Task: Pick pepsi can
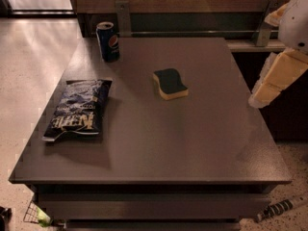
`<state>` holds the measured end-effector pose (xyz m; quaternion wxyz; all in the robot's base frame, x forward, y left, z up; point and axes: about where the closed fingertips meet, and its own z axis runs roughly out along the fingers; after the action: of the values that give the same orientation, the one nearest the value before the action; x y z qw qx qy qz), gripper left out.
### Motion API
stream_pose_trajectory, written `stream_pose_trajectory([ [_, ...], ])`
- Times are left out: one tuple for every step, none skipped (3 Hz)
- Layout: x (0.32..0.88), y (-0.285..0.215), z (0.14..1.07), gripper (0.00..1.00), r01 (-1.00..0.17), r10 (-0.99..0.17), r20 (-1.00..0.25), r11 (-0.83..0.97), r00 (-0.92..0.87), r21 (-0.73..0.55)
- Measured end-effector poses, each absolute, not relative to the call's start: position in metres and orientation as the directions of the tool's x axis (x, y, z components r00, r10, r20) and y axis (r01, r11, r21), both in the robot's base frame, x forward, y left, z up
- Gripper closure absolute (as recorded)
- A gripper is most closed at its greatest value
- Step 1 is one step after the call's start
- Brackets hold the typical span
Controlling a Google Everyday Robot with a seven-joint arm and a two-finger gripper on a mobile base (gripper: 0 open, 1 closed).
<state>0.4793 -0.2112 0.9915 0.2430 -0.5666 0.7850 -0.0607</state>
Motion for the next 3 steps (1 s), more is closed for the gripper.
stream_pose_trajectory([
  [0.522, -0.198, 0.994, 0.00, -0.797, -0.860, -0.451, 0.439, -0.239, -0.415],
  [0.587, -0.166, 1.013, 0.00, -0.753, -0.773, -0.620, 0.486, -0.134, -0.444],
  [0.659, -0.102, 1.032, 0.00, -0.772, -0.606, -0.795, 0.494, 0.024, -0.400],
])
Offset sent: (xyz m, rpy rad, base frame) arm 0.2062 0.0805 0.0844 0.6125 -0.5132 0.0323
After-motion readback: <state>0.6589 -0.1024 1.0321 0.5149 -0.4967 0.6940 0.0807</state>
